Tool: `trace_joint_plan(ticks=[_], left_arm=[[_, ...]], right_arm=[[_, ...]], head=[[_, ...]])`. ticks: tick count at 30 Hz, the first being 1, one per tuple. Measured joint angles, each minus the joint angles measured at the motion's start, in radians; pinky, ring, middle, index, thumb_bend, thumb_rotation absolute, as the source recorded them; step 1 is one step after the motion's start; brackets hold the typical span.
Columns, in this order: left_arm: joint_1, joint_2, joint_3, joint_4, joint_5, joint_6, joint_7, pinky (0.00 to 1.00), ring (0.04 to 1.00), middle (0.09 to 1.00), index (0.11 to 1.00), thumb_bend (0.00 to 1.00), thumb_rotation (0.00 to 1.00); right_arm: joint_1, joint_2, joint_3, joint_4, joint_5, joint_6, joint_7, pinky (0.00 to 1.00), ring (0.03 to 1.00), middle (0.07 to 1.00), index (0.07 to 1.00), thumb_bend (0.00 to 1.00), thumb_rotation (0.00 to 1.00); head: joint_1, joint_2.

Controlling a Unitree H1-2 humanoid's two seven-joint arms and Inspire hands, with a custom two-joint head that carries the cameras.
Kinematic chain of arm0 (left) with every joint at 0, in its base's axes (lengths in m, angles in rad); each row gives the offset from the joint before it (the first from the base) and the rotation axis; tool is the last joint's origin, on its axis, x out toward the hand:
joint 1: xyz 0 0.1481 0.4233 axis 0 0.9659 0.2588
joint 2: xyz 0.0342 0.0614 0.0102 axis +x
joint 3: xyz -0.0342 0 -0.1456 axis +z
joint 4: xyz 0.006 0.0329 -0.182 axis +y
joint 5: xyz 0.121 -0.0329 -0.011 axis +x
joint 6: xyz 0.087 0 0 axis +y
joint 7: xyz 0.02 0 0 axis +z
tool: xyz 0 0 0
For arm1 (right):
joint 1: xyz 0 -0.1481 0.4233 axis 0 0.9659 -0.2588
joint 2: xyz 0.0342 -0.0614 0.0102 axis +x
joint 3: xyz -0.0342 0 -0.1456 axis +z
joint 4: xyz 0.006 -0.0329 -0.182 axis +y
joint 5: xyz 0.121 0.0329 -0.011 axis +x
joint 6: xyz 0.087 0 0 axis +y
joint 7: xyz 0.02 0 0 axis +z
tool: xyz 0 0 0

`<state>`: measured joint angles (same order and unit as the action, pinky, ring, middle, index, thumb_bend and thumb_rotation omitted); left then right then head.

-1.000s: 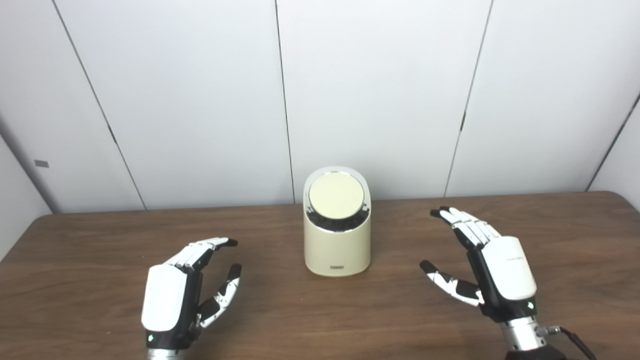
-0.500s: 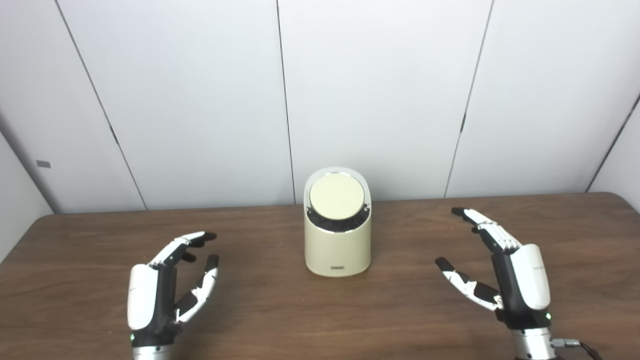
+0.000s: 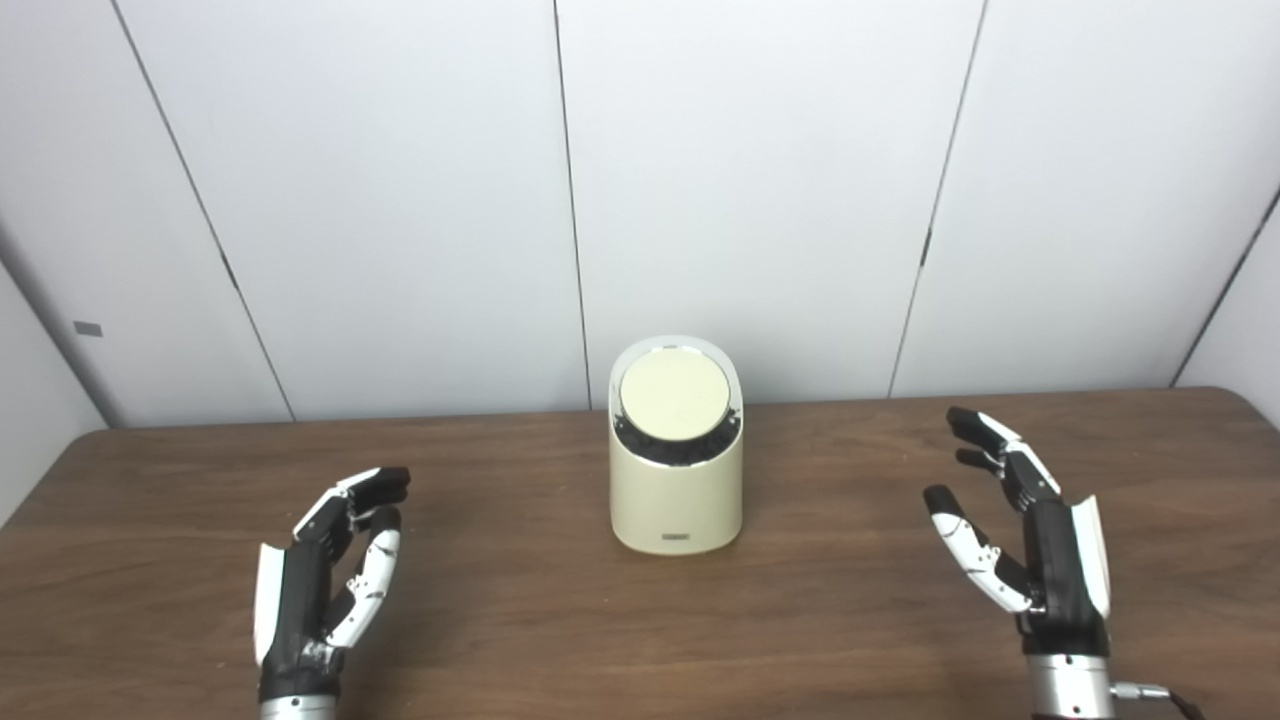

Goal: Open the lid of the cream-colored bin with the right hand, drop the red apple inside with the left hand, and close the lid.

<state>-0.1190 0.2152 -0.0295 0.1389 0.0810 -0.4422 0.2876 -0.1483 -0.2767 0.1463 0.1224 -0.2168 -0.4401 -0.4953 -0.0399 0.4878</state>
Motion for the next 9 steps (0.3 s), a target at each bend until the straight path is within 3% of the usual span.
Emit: trace_joint_plan(ticks=[5, 9], left_arm=[[0.01, -0.035, 0.029, -0.012, -0.061, -0.002, -0.062, 0.62, 0.711, 0.723, 0.701, 0.25, 0.5], [0.016, -0.058, 0.047, -0.02, -0.125, 0.0, -0.124, 0.65, 0.731, 0.742, 0.72, 0.25, 0.46]], right_arm=[[0.015, 0.01, -0.012, -0.019, 0.035, 0.0, 0.039, 0.74, 0.816, 0.814, 0.785, 0.22, 0.54], [0.044, 0.052, -0.039, -0.06, 0.086, 0.019, 0.12, 0.75, 0.815, 0.819, 0.787, 0.22, 0.5]], head=[[-0.002, 0.003], [-0.002, 0.005]])
